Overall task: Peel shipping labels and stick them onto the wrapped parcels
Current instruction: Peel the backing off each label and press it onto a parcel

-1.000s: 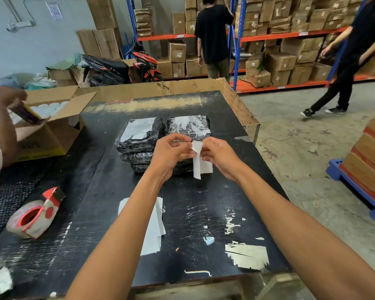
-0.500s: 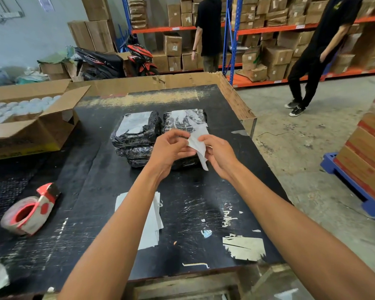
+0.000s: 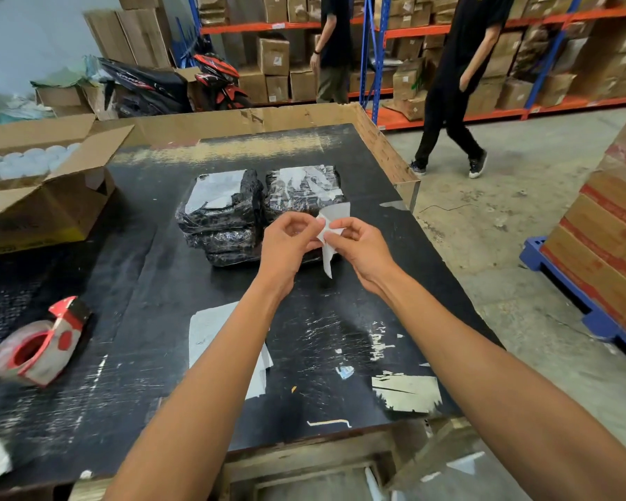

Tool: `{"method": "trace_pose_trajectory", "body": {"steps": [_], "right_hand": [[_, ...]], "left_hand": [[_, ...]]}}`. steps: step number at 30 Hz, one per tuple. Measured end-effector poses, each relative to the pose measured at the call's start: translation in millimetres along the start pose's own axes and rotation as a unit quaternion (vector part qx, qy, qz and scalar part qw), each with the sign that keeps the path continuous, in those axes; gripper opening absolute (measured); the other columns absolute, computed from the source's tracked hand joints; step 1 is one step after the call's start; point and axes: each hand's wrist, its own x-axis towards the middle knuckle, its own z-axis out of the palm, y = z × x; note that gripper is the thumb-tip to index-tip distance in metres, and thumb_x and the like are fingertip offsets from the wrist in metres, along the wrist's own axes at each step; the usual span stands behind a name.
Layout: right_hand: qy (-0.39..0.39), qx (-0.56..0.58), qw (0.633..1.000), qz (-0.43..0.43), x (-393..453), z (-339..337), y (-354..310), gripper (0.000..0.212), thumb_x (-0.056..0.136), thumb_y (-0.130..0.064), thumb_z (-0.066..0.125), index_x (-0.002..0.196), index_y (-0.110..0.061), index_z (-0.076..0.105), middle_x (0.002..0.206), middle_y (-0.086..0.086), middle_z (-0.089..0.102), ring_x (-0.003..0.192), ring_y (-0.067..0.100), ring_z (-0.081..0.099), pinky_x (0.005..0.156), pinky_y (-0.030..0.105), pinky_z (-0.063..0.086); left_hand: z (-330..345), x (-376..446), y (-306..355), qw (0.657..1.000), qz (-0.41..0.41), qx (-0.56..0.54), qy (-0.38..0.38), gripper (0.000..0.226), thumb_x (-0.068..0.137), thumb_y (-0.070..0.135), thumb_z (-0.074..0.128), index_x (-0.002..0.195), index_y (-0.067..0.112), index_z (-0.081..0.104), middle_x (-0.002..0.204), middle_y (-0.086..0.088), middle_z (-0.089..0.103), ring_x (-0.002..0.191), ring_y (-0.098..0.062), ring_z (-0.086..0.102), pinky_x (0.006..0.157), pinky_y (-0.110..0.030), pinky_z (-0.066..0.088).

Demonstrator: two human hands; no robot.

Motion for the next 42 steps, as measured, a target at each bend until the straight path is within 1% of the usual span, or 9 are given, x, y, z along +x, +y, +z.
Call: {"method": "trace_pose_trajectory", "body": {"steps": [2, 6, 11, 15, 20, 23, 31, 38, 42], "right_hand": [[-0.007, 0.018, 1.0, 0.006, -2, 0, 2, 0.015, 0.091, 0.0, 0.071, 0.095, -0.014, 0.067, 0.09, 0.016, 0.063, 0.082, 0.023, 0.061, 0.076, 0.031, 0.051], [-0.013, 0.058, 0.998, 0.026, -6, 1, 9, 0.014, 0.1, 0.0, 0.059, 0.106, -0.011, 0.066, 0.094, 0.009, 0.073, 0.082, 0.012, 0.071, 0.075, 0.024, 0.059], [0.061, -0.071, 0.995, 0.032, -9, -4, 31, 0.03, 0.104, -0.006, 0.051, 0.105, -0.028, 0.071, 0.113, 0.007, 0.072, 0.104, 0.022, 0.066, 0.093, 0.039, 0.055], [0.146, -0.141, 0.976, 0.075, -14, -16, 54, 0.03, 0.102, -0.009, 0.053, 0.114, -0.025, 0.075, 0.112, -0.004, 0.072, 0.107, 0.02, 0.067, 0.09, 0.036, 0.057], [0.185, -0.161, 0.962, 0.124, -19, -28, 65, 0.032, 0.1, -0.004, 0.054, 0.108, -0.021, 0.079, 0.096, -0.003, 0.076, 0.069, 0.007, 0.064, 0.052, 0.015, 0.048], [0.223, -0.19, 0.947, 0.135, -24, -27, 68, 0.036, 0.091, 0.001, 0.053, 0.101, -0.019, 0.081, 0.076, -0.004, 0.072, 0.065, 0.014, 0.063, 0.042, 0.014, 0.044], [0.281, -0.222, 0.927, 0.109, -7, -34, 55, 0.032, 0.092, 0.006, 0.059, 0.114, -0.006, 0.078, 0.122, 0.018, 0.068, 0.093, 0.031, 0.068, 0.073, 0.03, 0.053], [0.312, -0.233, 0.89, 0.237, -16, -61, 55, 0.033, 0.099, -0.003, 0.057, 0.129, 0.005, 0.064, 0.139, 0.023, 0.058, 0.126, 0.039, 0.057, 0.099, 0.039, 0.049], [0.203, -0.181, 0.941, 0.201, -29, -42, 58, 0.033, 0.091, 0.004, 0.061, 0.119, -0.008, 0.075, 0.123, 0.015, 0.071, 0.103, 0.028, 0.069, 0.082, 0.031, 0.056]], "left_hand": [[-2, 1, -1, 1.0, -0.008, 0.004, 0.011, 0.011, 0.086, -0.001, 0.073, 0.09, 0.008, 0.067, 0.083, -0.018, 0.067, 0.082, -0.029, 0.068, 0.09, -0.053, 0.059], [-10, 2, -2, 0.999, -0.032, -0.02, 0.0, 0.027, 0.086, -0.008, 0.069, 0.106, 0.01, 0.063, 0.079, -0.013, 0.071, 0.081, -0.028, 0.073, 0.08, -0.044, 0.063], [-19, 2, -8, 0.997, -0.052, -0.044, -0.022, 0.038, 0.086, -0.012, 0.066, 0.114, 0.011, 0.058, 0.068, -0.005, 0.07, 0.072, -0.019, 0.073, 0.07, -0.034, 0.06], [-29, 3, -11, 0.996, -0.069, -0.044, -0.035, 0.036, 0.085, -0.013, 0.066, 0.113, 0.01, 0.06, 0.065, -0.003, 0.066, 0.071, -0.017, 0.069, 0.076, -0.038, 0.061], [-42, -1, 5, 0.995, -0.088, -0.045, -0.032, 0.039, 0.083, -0.011, 0.068, 0.116, 0.009, 0.062, 0.07, -0.005, 0.067, 0.069, -0.014, 0.07, 0.066, -0.026, 0.058], [-43, -1, 22, 0.994, -0.096, -0.06, -0.003, 0.037, 0.081, -0.011, 0.067, 0.111, 0.01, 0.064, 0.089, -0.013, 0.066, 0.071, -0.019, 0.066, 0.062, -0.026, 0.056], [-40, -12, 54, 0.993, -0.064, -0.087, 0.047, 0.031, 0.079, -0.011, 0.069, 0.101, 0.011, 0.064, 0.09, -0.008, 0.062, 0.057, -0.017, 0.063, 0.06, -0.031, 0.054], [-49, -10, 73, 0.973, -0.046, -0.186, 0.131, 0.018, 0.09, -0.006, 0.061, 0.093, 0.011, 0.062, 0.075, -0.005, 0.065, 0.071, -0.019, 0.061, 0.07, -0.033, 0.053], [-37, -4, 83, 0.979, 0.014, -0.134, 0.15, 0.025, 0.083, -0.011, 0.062, 0.095, 0.01, 0.061, 0.087, -0.011, 0.062, 0.073, -0.02, 0.058, 0.069, -0.03, 0.053]]}}
